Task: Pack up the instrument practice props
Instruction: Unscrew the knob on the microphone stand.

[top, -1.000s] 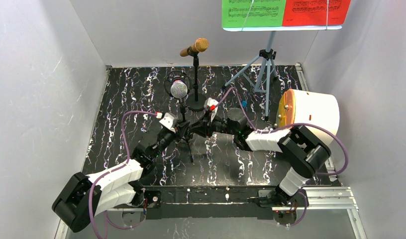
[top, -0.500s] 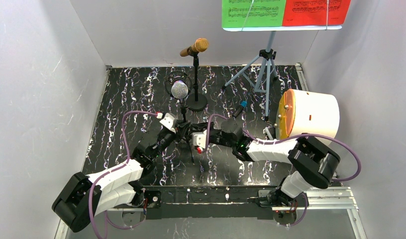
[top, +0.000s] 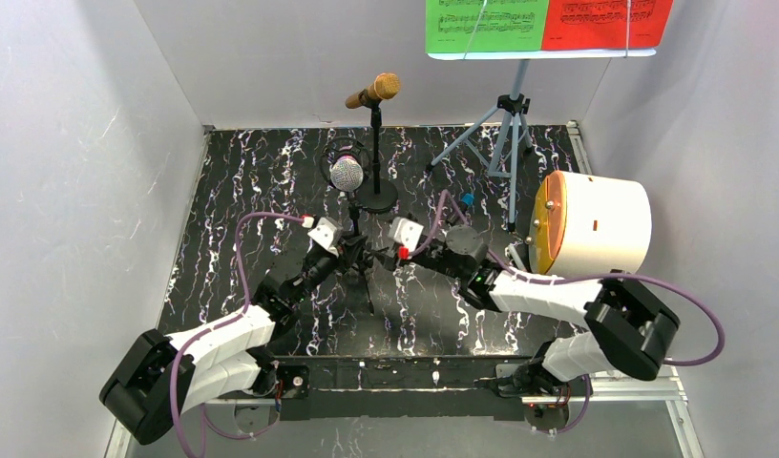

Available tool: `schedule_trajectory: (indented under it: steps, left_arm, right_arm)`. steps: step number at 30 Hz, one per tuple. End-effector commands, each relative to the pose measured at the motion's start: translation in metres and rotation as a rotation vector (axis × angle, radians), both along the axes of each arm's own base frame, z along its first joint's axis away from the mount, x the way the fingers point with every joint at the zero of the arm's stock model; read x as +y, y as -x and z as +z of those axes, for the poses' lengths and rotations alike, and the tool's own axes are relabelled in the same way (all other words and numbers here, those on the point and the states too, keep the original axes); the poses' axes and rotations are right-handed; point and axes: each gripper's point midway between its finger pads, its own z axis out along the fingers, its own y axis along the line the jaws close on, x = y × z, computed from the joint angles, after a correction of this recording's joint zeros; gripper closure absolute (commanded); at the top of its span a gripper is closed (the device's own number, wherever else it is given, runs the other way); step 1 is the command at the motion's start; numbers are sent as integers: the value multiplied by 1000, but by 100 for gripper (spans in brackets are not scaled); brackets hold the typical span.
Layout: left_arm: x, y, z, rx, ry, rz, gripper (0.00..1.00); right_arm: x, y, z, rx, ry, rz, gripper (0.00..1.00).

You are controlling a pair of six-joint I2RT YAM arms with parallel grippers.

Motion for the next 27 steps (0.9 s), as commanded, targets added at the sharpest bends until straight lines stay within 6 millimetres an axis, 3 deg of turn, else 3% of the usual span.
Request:
schedule_trajectory:
  steps: [1,9,12,21,24,27]
  left_arm:
    - [-4,4,-17,70,-32,-20,100]
    - [-3,4,-17,70,-32,-18,100]
    - [-3,4,-17,70,-32,-17,100]
    - [-3,4,-16,70,-29,-19,100]
    - [-4,4,-17,70,-29,-21,100]
    - [-5,4,-16,72,-28,-24,100]
  right_arm:
    - [-2,3,71,167,-291,-12,26]
    - [4,-15,112,384,-493,-80,24]
    - [7,-24,114,438,-533,-110,26]
    - [26,-17,109,527,-537,-24,32]
    - [30,-17,107,534,-529,-17,41]
    - [33,-17,106,536,-518,-8,60]
